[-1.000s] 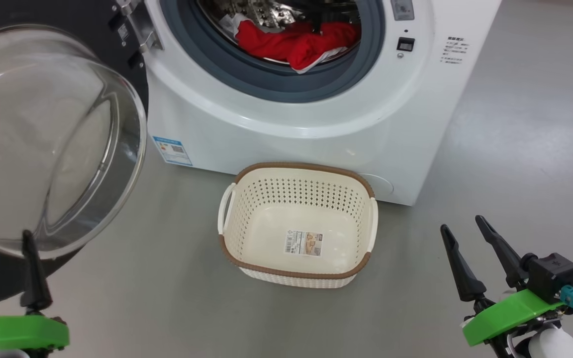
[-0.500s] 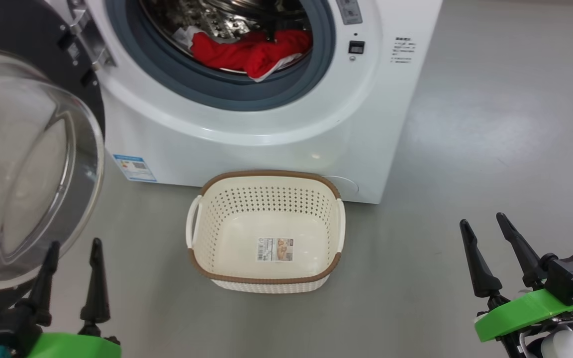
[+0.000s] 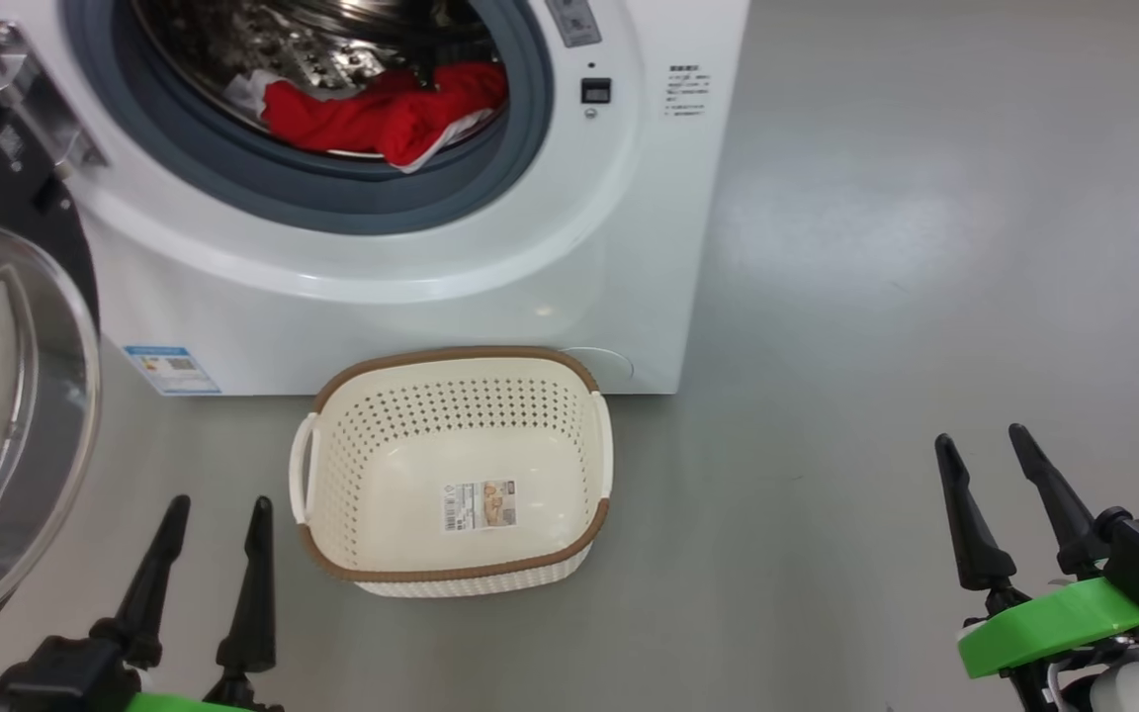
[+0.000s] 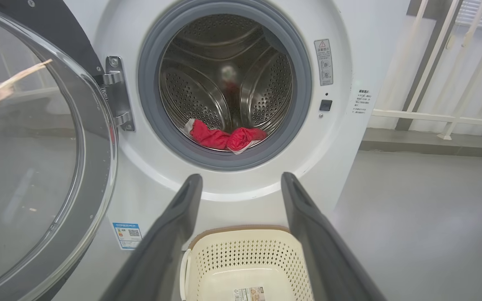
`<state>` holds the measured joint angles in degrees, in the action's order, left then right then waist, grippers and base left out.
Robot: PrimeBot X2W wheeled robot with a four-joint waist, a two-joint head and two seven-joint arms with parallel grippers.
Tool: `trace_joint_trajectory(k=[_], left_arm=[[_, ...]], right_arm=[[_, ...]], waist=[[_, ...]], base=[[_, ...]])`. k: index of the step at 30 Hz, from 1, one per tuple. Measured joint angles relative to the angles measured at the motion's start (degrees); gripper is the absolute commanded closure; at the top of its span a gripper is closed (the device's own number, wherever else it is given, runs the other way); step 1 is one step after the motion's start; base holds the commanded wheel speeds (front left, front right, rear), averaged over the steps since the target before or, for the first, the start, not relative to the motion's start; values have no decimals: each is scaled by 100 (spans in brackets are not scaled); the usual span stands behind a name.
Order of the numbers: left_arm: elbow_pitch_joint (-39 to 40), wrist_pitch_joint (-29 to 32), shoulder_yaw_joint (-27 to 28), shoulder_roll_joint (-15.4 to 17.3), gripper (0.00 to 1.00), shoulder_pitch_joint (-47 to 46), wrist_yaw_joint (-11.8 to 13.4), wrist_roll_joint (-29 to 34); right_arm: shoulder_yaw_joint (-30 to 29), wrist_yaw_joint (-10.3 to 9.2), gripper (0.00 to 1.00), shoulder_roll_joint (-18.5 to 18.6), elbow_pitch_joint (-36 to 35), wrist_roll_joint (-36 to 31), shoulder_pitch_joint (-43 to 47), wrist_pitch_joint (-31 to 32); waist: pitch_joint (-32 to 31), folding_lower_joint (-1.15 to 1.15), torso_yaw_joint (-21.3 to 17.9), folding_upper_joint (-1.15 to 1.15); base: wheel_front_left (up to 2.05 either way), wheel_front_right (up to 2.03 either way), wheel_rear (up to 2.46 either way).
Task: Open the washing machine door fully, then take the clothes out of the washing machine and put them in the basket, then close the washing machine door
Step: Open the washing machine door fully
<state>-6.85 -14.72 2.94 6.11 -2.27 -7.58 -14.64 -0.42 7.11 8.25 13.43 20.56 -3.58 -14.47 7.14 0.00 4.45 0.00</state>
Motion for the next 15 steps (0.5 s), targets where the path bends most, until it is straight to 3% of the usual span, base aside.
trace_joint_trajectory(k=[15], left_arm=[[199, 0, -201, 9, 0, 147, 0, -82]], right_arm=[[-282, 0, 0, -74, -71, 1, 237, -1]], waist=[[-90, 0, -436, 0]], base=[[0, 0, 0]])
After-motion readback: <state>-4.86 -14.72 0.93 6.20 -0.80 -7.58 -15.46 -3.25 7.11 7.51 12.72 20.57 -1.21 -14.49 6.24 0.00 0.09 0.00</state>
